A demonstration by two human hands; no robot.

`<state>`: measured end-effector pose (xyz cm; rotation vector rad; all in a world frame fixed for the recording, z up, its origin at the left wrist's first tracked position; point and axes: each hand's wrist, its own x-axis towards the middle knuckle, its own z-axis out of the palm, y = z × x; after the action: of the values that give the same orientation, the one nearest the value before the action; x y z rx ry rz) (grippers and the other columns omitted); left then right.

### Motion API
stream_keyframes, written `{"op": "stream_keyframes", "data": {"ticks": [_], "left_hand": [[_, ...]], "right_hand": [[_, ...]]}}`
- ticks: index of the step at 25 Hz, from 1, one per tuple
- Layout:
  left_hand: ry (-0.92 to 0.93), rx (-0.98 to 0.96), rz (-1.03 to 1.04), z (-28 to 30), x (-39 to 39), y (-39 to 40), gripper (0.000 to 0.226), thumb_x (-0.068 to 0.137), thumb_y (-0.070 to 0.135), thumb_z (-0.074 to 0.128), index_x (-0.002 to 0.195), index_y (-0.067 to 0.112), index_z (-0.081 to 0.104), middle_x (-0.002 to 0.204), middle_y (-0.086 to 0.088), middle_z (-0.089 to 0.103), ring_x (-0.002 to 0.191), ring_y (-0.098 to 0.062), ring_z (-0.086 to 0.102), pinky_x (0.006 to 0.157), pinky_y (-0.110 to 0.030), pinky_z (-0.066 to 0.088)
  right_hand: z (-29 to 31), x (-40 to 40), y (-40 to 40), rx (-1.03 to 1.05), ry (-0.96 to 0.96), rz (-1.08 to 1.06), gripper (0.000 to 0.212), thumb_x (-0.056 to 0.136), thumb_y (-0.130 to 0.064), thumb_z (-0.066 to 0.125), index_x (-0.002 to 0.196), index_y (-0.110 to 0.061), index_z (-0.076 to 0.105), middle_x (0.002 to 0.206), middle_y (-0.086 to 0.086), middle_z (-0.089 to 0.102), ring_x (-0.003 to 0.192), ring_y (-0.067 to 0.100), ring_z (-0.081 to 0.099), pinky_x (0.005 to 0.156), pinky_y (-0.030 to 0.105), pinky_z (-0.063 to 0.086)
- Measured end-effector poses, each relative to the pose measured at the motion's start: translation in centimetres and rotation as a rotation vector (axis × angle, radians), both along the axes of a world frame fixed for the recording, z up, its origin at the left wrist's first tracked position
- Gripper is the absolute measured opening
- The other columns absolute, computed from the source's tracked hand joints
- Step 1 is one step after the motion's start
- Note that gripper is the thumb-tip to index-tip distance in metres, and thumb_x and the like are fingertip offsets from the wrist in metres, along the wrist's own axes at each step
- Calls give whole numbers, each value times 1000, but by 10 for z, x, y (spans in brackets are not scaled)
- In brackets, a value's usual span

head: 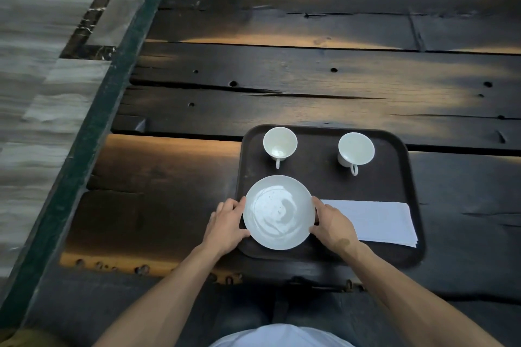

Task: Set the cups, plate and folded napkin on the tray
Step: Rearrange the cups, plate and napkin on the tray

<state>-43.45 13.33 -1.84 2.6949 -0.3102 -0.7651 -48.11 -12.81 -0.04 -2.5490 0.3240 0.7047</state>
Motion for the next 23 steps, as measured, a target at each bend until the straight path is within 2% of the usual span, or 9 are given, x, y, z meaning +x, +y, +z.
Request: {"op": "stream_keyframes", "data": {"ticks": [6,12,23], "left_hand": [[-37,54,-59,0,5,-2,85,81,37,69,152,28,23,135,5,46,121,-20,30,96,-35,31],[-48,38,-66,-2,0,-2,86,83,36,67,153,26,18,137,4,44,119,-20,24,99,-34,30],[-98,57,-82,3,-8,-3,87,80,39,67,152,25,20,141,6,40,119,-20,26,100,-34,30]], "right_hand": [[-1,-4,1,10,-8,-41,54,75,-15,59,125,-27,44,95,1,63,89,26,58,74,42,54],[0,-4,3,1,3,-40,57,76,-15,60,128,-28,41,95,1,61,89,25,56,71,39,52],[-2,-8,6,-7,5,-32,50,77,-15,60,123,-26,42,85,0,56,82,24,54,67,38,51]]}}
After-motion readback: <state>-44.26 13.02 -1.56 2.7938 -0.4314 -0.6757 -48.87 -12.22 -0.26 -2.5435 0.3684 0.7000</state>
